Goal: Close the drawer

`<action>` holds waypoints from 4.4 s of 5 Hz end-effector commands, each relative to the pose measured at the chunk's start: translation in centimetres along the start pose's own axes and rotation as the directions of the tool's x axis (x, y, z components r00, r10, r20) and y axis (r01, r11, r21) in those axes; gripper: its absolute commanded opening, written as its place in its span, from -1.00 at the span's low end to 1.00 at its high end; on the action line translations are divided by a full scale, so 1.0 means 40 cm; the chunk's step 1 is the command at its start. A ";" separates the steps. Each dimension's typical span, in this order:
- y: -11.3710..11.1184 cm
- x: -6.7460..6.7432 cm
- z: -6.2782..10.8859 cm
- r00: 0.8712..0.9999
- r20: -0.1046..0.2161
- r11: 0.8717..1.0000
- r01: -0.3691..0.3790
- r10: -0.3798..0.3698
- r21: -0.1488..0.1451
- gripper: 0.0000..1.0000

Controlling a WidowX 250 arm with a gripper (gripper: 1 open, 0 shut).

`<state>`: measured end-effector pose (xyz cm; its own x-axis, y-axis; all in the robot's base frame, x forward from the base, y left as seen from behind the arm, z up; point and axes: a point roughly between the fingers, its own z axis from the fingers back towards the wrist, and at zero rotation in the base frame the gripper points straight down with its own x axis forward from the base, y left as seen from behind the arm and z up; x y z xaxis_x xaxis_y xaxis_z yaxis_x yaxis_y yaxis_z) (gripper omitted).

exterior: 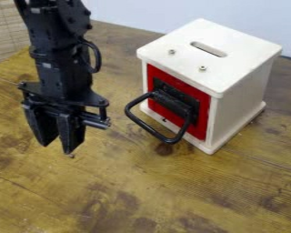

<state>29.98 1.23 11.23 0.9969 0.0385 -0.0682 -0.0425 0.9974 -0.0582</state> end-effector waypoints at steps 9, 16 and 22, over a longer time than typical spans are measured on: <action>0.020 -0.015 0.051 0.999 0.045 1.000 -0.010 0.009 0.014 -1.00; 0.026 0.053 0.058 0.997 0.076 1.000 -0.005 0.005 0.003 -1.00; 0.063 0.050 -0.006 0.996 0.058 0.998 -0.061 0.062 -0.015 1.00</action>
<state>31.67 3.16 9.59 0.9946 0.0871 -0.0558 -0.0909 0.9933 -0.0709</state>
